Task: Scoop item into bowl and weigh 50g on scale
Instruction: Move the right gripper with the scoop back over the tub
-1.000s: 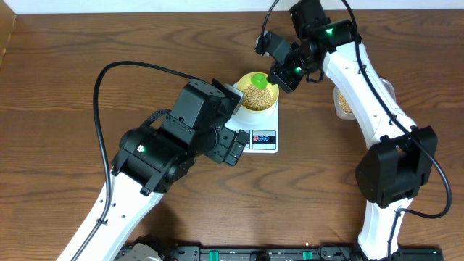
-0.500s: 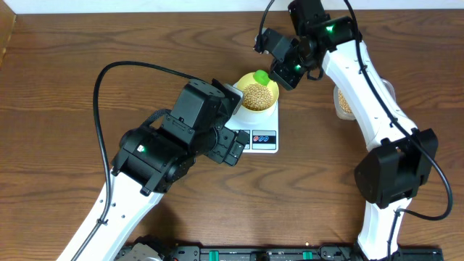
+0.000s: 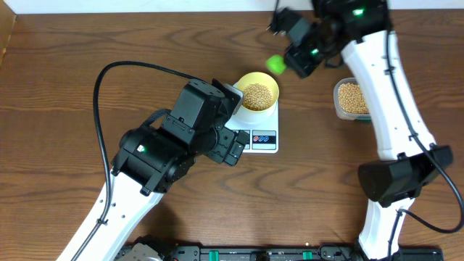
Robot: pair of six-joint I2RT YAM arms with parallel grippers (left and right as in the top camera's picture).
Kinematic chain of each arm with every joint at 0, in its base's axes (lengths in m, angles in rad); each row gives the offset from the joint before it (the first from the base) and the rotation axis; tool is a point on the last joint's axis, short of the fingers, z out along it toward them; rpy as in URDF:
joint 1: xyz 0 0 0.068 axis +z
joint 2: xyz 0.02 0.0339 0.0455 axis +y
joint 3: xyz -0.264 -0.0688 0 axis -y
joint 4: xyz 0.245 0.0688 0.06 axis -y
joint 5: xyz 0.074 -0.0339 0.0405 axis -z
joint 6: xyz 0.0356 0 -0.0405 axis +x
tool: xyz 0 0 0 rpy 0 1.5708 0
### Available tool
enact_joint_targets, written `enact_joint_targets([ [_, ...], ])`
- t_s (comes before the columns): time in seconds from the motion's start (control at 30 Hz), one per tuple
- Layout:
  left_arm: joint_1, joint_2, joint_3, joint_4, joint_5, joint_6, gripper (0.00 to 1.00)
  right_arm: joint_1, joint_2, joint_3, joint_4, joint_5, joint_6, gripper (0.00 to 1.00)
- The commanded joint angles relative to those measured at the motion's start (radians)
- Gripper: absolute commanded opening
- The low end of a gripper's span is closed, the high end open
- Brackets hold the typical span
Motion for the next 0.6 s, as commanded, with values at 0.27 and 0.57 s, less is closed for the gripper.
enact_joint_targets([
  [0.27, 0.002, 0.000, 0.022, -0.003, -0.013, 0.006, 0.98, -0.355, -0.026, 0.011, -0.031, 0.014, 0.236, 0.01],
  [0.57, 0.002, 0.000, 0.022, -0.003, -0.013, 0.006, 0.98, -0.469, -0.026, 0.010, -0.090, 0.017, 0.233, 0.01],
])
